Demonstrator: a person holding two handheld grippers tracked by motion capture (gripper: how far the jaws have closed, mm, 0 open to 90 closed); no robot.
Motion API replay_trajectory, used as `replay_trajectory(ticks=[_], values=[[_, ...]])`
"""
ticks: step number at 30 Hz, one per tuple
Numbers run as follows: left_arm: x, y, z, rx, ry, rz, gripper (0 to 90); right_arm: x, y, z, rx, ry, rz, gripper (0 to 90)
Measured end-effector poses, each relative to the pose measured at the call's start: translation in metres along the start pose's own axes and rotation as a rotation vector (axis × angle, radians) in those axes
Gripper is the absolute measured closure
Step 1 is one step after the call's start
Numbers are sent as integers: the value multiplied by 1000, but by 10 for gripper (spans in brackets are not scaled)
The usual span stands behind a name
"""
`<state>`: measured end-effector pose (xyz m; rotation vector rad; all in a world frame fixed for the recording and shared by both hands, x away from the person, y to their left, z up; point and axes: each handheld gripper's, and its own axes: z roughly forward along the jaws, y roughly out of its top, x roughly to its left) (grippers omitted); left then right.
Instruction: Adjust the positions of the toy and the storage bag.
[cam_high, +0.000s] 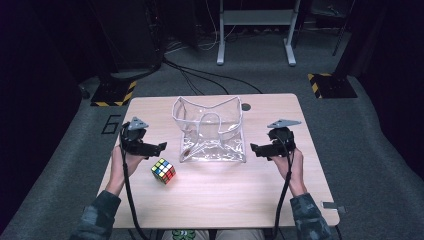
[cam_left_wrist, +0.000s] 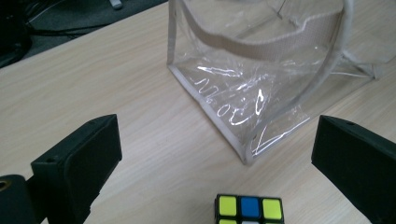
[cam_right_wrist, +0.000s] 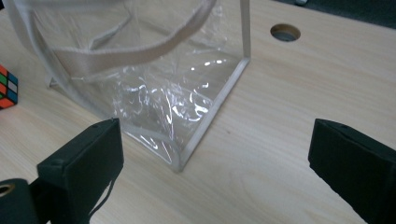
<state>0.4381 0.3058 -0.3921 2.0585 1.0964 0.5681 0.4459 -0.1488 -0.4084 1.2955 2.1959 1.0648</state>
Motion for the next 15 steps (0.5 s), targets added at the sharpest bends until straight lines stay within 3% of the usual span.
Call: replay_trajectory(ticks=[7, 15], values=[[1, -41, -8, -23, 1, -50, 0, -4, -37, 4, 21, -14, 23, 26], [-7, -72, -14, -56, 13, -73, 0, -7, -76, 20, 62, -11, 41, 25]])
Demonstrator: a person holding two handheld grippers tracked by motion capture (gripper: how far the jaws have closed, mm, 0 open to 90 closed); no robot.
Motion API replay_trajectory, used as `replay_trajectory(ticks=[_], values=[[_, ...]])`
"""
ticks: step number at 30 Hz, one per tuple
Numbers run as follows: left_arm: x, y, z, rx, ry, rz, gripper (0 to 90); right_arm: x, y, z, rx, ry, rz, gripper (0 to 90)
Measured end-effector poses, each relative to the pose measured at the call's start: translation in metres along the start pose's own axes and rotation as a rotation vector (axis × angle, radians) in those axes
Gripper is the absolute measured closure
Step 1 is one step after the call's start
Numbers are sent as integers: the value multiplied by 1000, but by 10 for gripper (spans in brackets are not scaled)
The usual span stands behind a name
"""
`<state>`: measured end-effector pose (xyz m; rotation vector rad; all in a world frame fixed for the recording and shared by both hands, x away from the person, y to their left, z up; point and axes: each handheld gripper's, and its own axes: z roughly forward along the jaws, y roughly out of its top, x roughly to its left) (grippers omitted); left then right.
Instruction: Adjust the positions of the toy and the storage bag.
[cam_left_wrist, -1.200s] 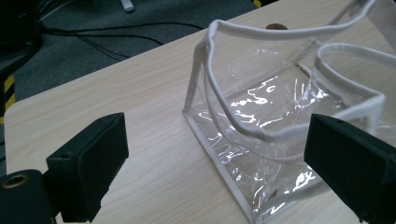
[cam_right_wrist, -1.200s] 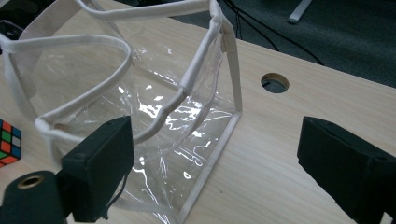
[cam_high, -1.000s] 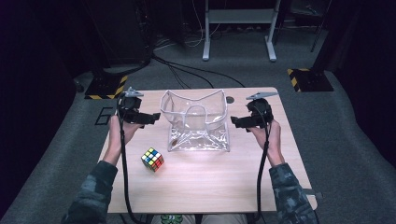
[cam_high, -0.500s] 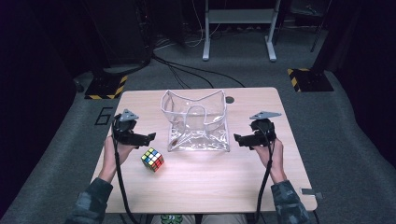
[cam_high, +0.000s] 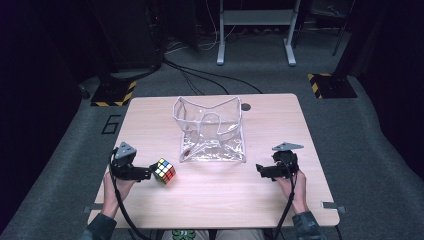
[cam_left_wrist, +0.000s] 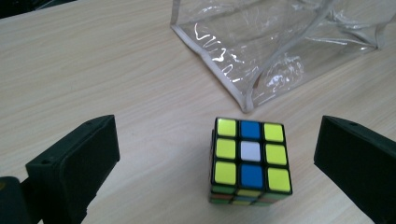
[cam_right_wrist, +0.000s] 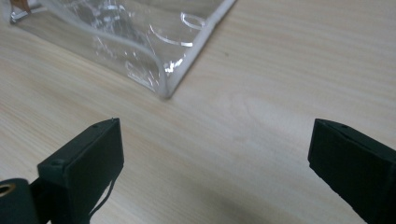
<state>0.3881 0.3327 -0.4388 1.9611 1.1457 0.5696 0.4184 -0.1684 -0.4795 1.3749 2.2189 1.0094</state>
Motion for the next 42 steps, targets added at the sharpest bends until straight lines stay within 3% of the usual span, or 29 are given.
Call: replay_trajectory(ticks=[5, 9, 10, 12, 18, 22, 24, 27, 33, 42], values=[[-1, -22, -5, -5, 19, -10, 0, -6, -18, 6, 5, -8, 29, 25], [1, -48, -6, -14, 27, -58, 0, -12, -32, 10, 15, -23, 54, 25], [1, -48, -6, -14, 27, -58, 0, -12, -32, 10, 15, -23, 54, 25], [2, -65, -5, -2, 29, -91, 0, -16, -40, 13, 13, -26, 70, 26], [1, -88, -3, 19, 33, -106, 0, -20, -47, 14, 3, -61, 61, 28], [-2, -101, 1, 56, 47, -92, 0, -19, -48, 16, 15, -100, 20, 28], [-1, -110, 6, 89, 33, -120, 0, -15, -49, 17, 20, -121, 16, 11], [-2, -111, 6, 109, 26, -106, 0, -15, -50, 17, 8, -134, 21, 9], [-8, -109, 10, 133, 76, -71, 0, -15, -51, 17, 6, -133, 21, 7], [-8, -109, 10, 134, 82, -76, 0, -14, -51, 17, 1, -146, 35, 8]])
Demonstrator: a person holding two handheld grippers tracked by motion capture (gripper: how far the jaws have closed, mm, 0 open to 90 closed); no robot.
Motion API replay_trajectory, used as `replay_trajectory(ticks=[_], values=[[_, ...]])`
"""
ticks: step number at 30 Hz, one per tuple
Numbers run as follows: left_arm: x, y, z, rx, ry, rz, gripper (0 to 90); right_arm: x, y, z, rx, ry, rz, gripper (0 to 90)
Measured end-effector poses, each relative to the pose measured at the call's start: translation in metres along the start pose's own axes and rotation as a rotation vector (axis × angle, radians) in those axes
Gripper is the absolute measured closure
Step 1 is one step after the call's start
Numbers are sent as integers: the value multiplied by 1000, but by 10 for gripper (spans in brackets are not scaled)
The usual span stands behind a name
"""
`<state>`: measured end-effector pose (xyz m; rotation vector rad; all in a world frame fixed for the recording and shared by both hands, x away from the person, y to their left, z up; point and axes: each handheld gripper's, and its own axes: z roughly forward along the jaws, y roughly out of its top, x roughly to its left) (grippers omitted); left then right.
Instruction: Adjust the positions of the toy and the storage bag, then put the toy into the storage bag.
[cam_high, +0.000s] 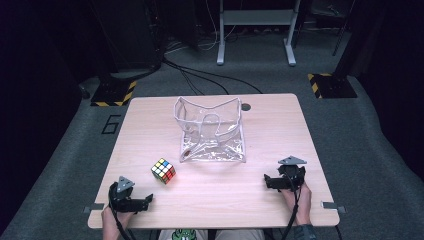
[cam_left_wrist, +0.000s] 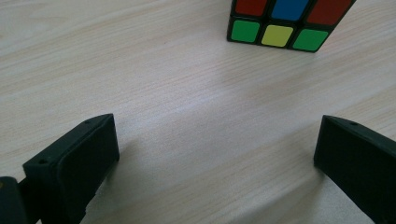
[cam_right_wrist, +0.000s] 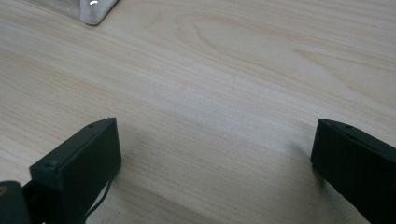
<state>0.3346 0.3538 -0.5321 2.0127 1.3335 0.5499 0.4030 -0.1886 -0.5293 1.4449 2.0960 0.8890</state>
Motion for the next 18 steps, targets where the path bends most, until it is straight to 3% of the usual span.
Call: replay_trajectory(ticks=[4, 10, 18], values=[[-1, 0, 0, -1, 6, -14, 0, -1, 0, 0, -2, 4, -12, 11], [2, 0, -1, -27, -25, -61, 0, -1, 0, 0, -3, 3, -12, 11], [-3, 9, -2, -30, -53, -39, 0, 0, -1, 0, -4, 1, -11, 11]])
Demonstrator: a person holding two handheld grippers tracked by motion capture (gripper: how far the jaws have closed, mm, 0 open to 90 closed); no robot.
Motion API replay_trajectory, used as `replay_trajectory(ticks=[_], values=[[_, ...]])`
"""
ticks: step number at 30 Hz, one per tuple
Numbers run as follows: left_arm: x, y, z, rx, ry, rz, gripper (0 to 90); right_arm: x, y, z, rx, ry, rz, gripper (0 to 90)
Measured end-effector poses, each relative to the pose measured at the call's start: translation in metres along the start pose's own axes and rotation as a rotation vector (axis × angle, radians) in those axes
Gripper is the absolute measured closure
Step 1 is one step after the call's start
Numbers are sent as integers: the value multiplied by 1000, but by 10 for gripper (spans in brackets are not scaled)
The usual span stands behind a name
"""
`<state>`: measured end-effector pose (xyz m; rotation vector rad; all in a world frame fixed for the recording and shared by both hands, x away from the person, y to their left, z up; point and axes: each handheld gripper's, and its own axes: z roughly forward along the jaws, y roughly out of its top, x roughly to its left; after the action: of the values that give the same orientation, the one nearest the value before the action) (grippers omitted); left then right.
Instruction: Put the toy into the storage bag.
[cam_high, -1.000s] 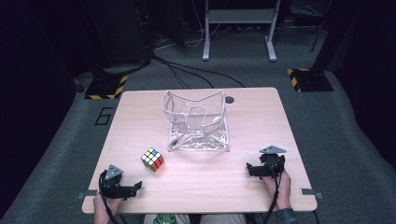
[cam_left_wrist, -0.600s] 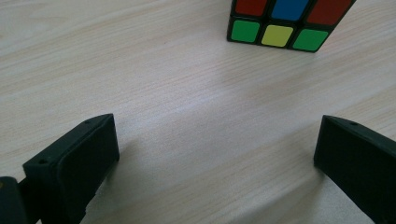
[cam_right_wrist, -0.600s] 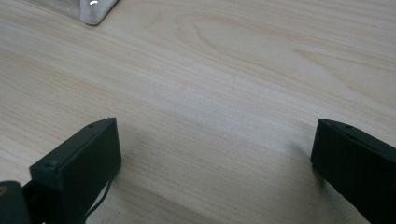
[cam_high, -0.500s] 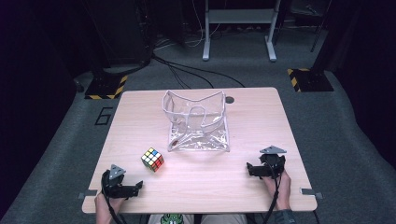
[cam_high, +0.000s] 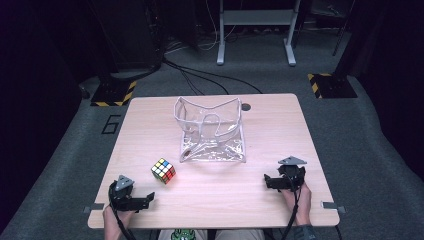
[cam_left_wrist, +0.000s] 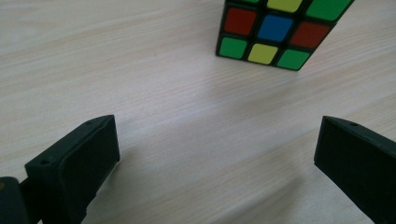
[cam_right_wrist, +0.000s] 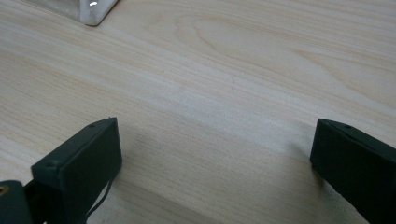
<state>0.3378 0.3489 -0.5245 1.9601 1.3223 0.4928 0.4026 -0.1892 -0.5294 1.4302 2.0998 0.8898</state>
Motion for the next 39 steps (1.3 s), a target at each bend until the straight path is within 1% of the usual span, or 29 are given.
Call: replay_trajectory(ticks=[1, 2, 3, 5, 6, 7, 8, 9, 10, 12, 14, 15, 16, 17, 18, 20, 21, 24, 25, 27, 32, 34, 38, 39], values=[[-2, 4, 0, -4, -7, 7, 0, 0, 0, 0, 1, 0, 1, 11], [-2, 4, 0, -4, -7, 7, 0, 0, 0, 0, 1, 0, 1, 11], [-5, 10, 1, -4, -13, 16, 0, 0, 0, 0, 0, -1, 1, 11], [-7, 15, 2, 0, -18, 26, 0, 0, 0, 0, 0, -1, 2, 12], [-7, 15, 2, 0, -18, 26, 0, 0, 0, 0, 0, -1, 2, 12], [-10, 20, 3, -2, -21, 38, 0, 0, 0, 0, 0, -2, 2, 11], [-10, 20, 3, -2, -21, 38, 0, 0, 0, 0, 0, -2, 2, 11], [-11, 25, 5, -7, -27, 53, 0, 0, 0, 0, 0, -3, 3, 12], [-11, 25, 5, -7, -27, 53, 0, 0, 0, 0, 0, -3, 3, 12], [-12, 34, 9, -13, -30, 80, 0, 0, 0, 1, -2, -7, 9, 12], [-12, 36, 10, -15, -30, 83, 0, 0, 0, 1, -3, -8, 9, 12], [-13, 39, 12, -16, -35, 85, 0, 0, 0, 0, -1, -1, 2, 14], [-15, 45, 15, -13, -39, 89, 0, 0, 0, 0, -3, -9, 9, 14], [-17, 48, 16, -12, -37, 95, 0, 0, 0, 0, -1, -6, 8, 15], [-17, 48, 16, -12, -37, 95, 0, 0, 0, 0, -1, -6, 8, 15], [-19, 53, 18, -13, -37, 105, 0, 0, 0, 0, -1, -4, 6, 16], [-20, 56, 22, -10, -30, 107, 0, 0, 0, 0, -3, -8, 10, 17], [-19, 59, 26, -5, -32, 98, 0, 0, 0, 0, -1, -2, 3, 19], [-18, 61, 29, -6, -42, 86, 0, 0, 0, 0, -2, -2, 4, 20], [-18, 63, 31, -1, -49, 81, 0, 0, 0, 0, -5, -3, 4, 23], [-20, 65, 35, 13, -50, 90, 0, 0, 0, 0, -5, -1, 3, 27], [-21, 66, 38, 16, -46, 81, 0, -1, 0, 0, -5, 1, 2, 29], [-22, 67, 43, 15, -45, 78, 0, 0, 0, 0, -6, 1, 2, 30], [-22, 68, 44, 26, -48, 90, 0, 0, 0, 0, -5, 0, 4, 30]])
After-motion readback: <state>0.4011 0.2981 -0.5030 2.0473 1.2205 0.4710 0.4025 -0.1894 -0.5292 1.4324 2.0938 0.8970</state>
